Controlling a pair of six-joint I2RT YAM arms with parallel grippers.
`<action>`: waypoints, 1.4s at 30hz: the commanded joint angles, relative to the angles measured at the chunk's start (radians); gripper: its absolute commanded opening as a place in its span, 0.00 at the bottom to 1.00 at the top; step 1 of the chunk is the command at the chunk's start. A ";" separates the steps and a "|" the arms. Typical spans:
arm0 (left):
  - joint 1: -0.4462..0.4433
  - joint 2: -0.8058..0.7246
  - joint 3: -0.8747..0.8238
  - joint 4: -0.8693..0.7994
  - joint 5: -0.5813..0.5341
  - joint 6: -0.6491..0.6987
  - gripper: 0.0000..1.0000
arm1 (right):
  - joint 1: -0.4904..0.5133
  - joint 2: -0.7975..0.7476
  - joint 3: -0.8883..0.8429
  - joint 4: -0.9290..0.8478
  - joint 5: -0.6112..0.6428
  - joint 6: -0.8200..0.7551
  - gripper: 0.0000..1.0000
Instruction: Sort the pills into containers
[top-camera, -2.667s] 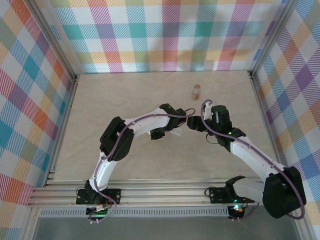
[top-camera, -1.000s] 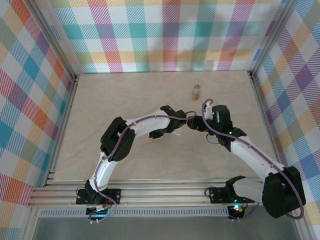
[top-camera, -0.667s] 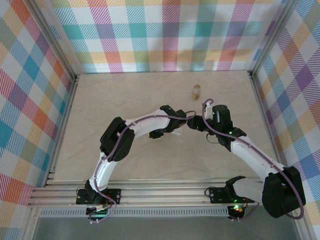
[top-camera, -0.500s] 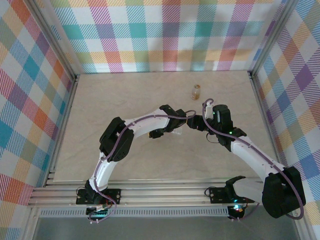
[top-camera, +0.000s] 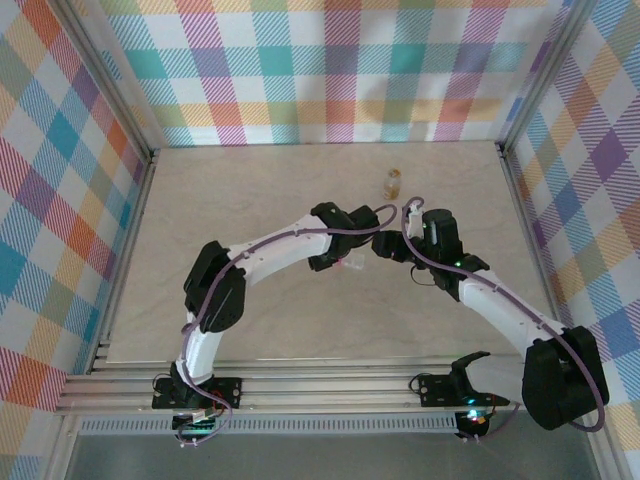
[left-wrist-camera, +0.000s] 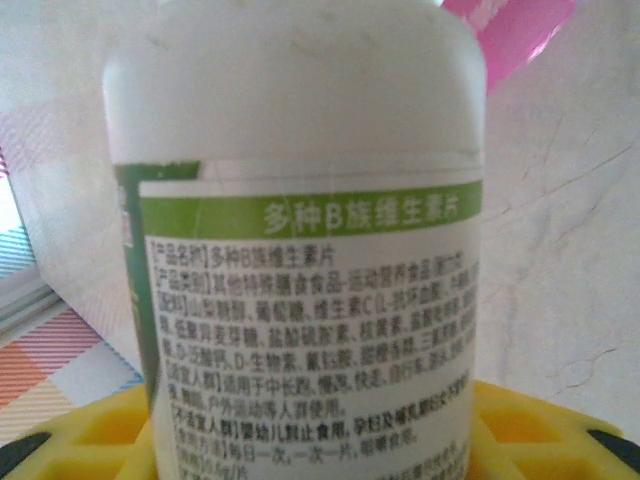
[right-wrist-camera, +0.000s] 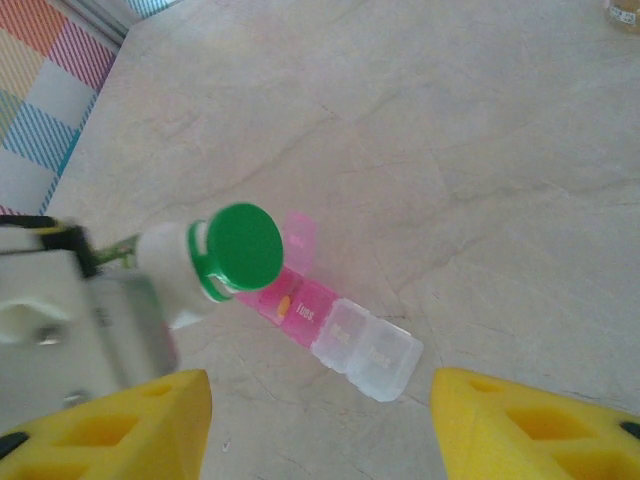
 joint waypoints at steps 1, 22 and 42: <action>-0.003 -0.020 -0.006 0.020 0.033 -0.026 0.00 | 0.006 -0.001 0.000 0.001 0.003 0.006 0.62; 0.065 -0.031 -0.114 0.070 0.126 -0.042 0.00 | 0.003 -0.425 -0.197 -0.009 0.261 0.016 0.67; 0.070 0.076 -0.114 0.000 0.104 -0.011 0.00 | 0.003 -0.452 -0.267 0.122 0.190 0.002 0.71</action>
